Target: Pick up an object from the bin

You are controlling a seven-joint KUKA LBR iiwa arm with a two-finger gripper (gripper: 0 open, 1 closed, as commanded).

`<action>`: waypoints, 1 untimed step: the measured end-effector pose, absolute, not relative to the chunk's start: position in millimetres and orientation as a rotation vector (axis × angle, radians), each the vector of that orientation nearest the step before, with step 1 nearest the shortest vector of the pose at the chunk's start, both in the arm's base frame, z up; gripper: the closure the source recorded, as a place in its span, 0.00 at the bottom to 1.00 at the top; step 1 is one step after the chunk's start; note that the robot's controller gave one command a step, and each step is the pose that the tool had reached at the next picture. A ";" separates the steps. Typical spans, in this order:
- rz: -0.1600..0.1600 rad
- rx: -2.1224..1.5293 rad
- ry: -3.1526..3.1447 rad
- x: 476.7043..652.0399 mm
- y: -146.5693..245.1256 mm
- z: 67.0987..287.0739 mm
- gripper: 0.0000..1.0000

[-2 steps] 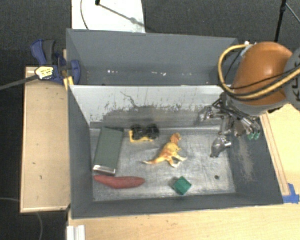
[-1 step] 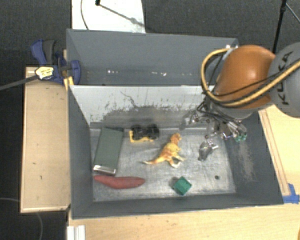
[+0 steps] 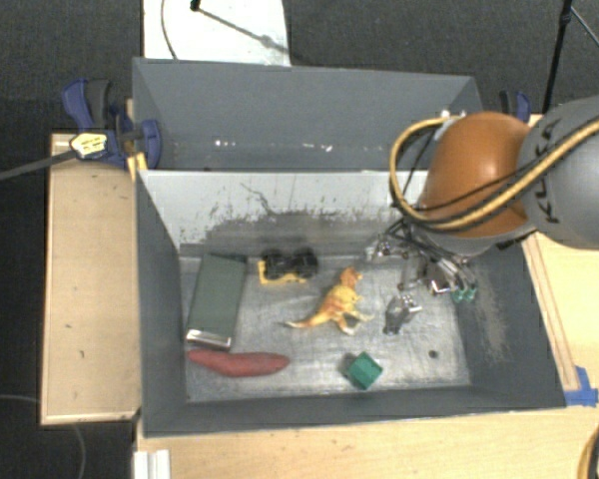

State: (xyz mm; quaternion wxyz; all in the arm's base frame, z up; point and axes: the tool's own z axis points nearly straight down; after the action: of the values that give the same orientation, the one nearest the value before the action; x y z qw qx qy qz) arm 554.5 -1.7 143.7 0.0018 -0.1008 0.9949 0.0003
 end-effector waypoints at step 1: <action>0.001 0.031 3.139 562.4 12.5 116.7 0.00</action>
Offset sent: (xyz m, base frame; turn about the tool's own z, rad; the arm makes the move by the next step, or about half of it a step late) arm 0.0331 0.0222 -0.0737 -0.4231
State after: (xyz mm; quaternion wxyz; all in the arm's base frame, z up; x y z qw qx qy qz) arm 562.4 12.5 116.7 0.0011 0.0097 1.0000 0.0005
